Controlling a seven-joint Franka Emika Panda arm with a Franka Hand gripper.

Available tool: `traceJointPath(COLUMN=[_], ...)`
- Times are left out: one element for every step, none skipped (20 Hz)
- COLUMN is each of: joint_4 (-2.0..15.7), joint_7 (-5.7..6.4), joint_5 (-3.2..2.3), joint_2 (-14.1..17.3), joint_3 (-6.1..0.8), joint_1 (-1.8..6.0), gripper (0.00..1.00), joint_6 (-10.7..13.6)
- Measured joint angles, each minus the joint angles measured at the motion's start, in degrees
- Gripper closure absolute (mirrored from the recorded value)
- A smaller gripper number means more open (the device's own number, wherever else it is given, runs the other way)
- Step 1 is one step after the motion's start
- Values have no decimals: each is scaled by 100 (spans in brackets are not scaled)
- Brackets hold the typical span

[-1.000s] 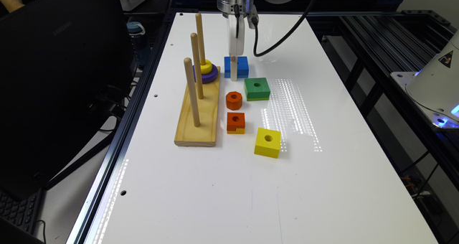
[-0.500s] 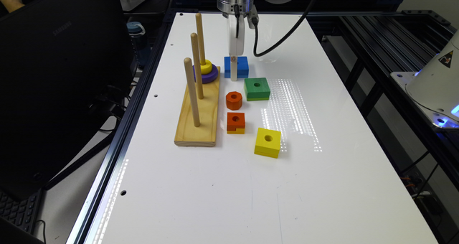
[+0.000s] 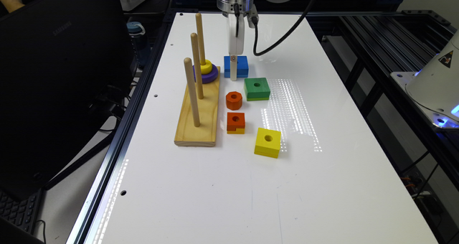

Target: Pick up blue block.

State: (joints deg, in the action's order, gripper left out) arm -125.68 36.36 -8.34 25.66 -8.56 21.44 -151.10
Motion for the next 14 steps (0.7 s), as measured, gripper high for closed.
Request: traceJointPath(joint_4=[-8,-11,-14,-18,-18,-24,-28,-32,-36,-38,-39,-39,-39,-38], joint_7=[0,0,0,0,0,0,0,0,0,0,0,0,0,0], joint_5=[1,2,5,8,11,15,16,16,16,16,16,16,18,23], joint_2=[-47,-90,-140,-186,-231,-291,-317,-333,-338,-338,-342,-359,-397,-453], joint_3=[-7,-13,-20,-26,-31,-37,-39,-40,-42,-42,-42,-43,-46,-52], joint_1=[4,7,9,10,11,11,11,12,12,12,12,12,13,13], gripper=[100,100,100,100,100,100,100,100,100,100,100,100,100,100], joint_6=[30,65,108,148,192,250,274,290,291,291,291,297,320,371])
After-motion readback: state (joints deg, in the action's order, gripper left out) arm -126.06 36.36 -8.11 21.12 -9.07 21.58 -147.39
